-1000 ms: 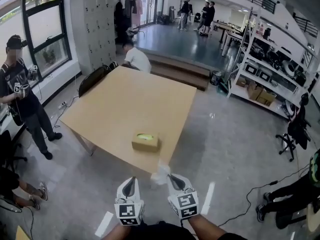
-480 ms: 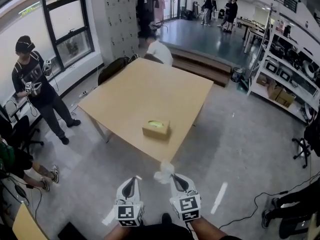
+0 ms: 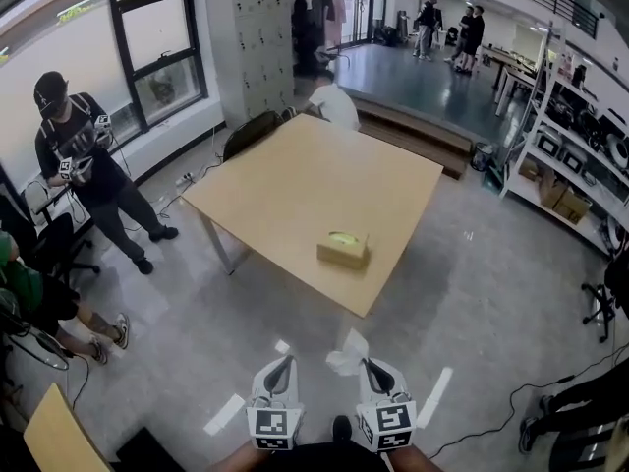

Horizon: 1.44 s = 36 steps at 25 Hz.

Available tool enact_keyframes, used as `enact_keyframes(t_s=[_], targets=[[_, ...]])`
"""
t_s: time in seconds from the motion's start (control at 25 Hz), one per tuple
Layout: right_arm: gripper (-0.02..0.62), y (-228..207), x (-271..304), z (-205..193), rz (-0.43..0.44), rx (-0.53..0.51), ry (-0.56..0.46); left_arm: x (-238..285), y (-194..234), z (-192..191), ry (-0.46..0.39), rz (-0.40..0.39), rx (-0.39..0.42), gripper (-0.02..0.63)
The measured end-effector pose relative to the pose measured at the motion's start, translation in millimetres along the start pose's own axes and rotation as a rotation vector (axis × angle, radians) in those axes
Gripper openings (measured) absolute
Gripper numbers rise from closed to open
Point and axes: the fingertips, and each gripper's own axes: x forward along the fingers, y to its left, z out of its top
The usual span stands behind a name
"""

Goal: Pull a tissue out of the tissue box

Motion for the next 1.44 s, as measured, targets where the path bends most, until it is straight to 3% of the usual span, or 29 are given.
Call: enact_keyframes(t_s=[0.32, 0.64, 1.08, 1.44], targets=[[-0.003, 32, -28, -21, -0.065, 0.033, 0.020, -32, 0, -10, -0.016, -0.073, 0.012, 0.018], [-0.005, 49, -25, -12, -0.088, 0.027, -0.011, -41, 16, -10, -0.021, -0.077, 0.021, 0.018], [-0.005, 49, -13, -8, -0.052, -0.003, -0.009, -34, 30, -10, -0.013, -0.028, 0.000, 0.018], [-0.005, 18, 2, -4, -0.013, -0.028, -0.007, -7, 18, -5, -0.009, 0.011, -0.012, 0.018]])
